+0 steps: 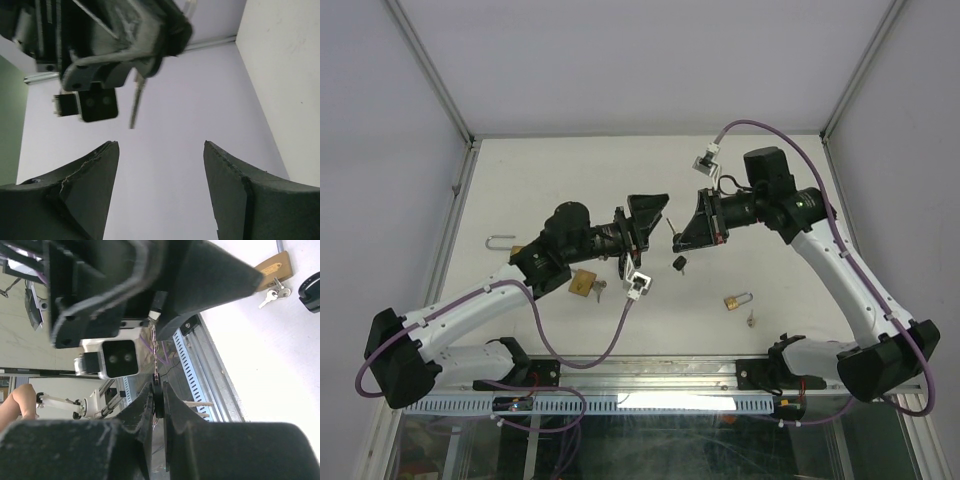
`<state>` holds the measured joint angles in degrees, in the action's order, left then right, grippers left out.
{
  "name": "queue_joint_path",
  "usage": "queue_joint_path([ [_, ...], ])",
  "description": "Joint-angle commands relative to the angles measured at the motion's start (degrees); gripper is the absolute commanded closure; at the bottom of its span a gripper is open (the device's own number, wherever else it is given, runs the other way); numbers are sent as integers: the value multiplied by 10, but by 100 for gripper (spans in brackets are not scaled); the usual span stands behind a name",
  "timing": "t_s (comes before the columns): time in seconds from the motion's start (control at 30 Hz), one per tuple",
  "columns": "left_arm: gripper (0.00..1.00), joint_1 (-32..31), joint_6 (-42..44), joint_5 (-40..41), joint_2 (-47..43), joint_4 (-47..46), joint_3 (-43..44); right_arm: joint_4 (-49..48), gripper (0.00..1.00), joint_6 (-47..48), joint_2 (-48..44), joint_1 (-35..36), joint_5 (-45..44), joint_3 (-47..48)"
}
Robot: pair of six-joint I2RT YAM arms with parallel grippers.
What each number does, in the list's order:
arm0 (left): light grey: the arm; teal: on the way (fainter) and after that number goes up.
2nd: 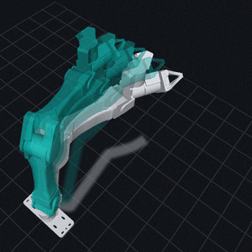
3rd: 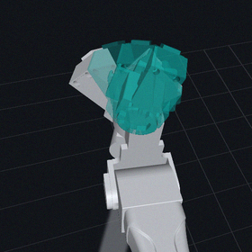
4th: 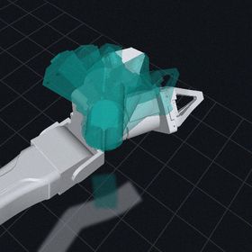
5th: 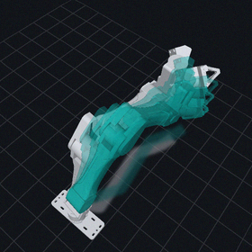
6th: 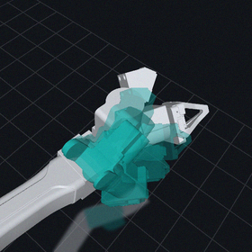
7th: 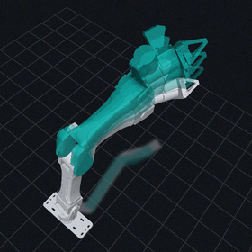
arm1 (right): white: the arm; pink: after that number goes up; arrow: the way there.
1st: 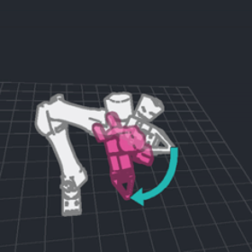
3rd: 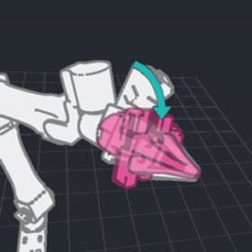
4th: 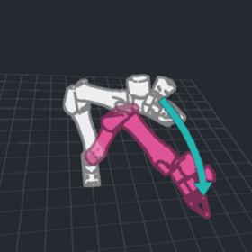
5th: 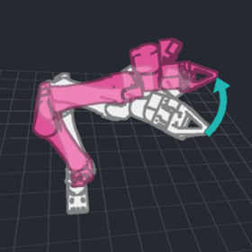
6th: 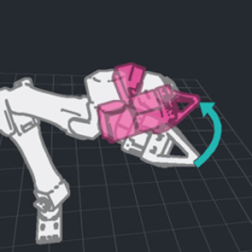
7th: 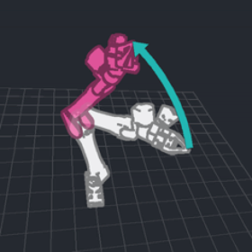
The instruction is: Unlock with the key
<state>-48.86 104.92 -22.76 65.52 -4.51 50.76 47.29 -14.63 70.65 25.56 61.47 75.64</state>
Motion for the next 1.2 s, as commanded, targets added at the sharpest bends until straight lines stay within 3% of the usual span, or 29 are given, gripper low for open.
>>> queue_joint_path([
  [0.0, 31, -10, -26, -31, -27, -62, 16, 0, 100, 2, 8, -5, 4, 12],
  [0.1, 29, -19, 56, -81, -45, -49, -11, -11, 100, -4, 13, -5, 6, 15],
  [0.23, 33, -29, 68, -81, -37, -29, 2, -24, 100, -11, 14, -4, 12, 14],
  [0.47, 71, -33, 75, -83, -18, -12, 23, -32, 100, -14, 12, -3, 18, 9],
  [0.6, 83, -34, 61, -72, -14, -4, 33, -37, 100, -15, 10, -2, 28, 7],
  [0.67, 97, -35, 61, -70, -14, 3, 35, -41, 100, -17, 9, -2, 30, 5],
  [0.87, 100, -39, 8, -46, -15, 67, 62, -45, 100, -9, 3, -4, 36, 3],
  [1.0, 100, -45, -59, -1, -8, 255, 140, 34, 36, 63, 0, -39, -23, 18],
  [1.07, 100, -51, -90, 31, 9, 386, 196, 72, 19, 102, -10, -62, -76, 25],
  [1.1, 100, -52, -109, 42, 22, 459, 229, 80, 4, 120, -19, -71, -106, 26],
  [1.17, 100, -53, -160, 57, 69, 600, 304, 73, 0, 143, -42, -76, -175, 21],
])
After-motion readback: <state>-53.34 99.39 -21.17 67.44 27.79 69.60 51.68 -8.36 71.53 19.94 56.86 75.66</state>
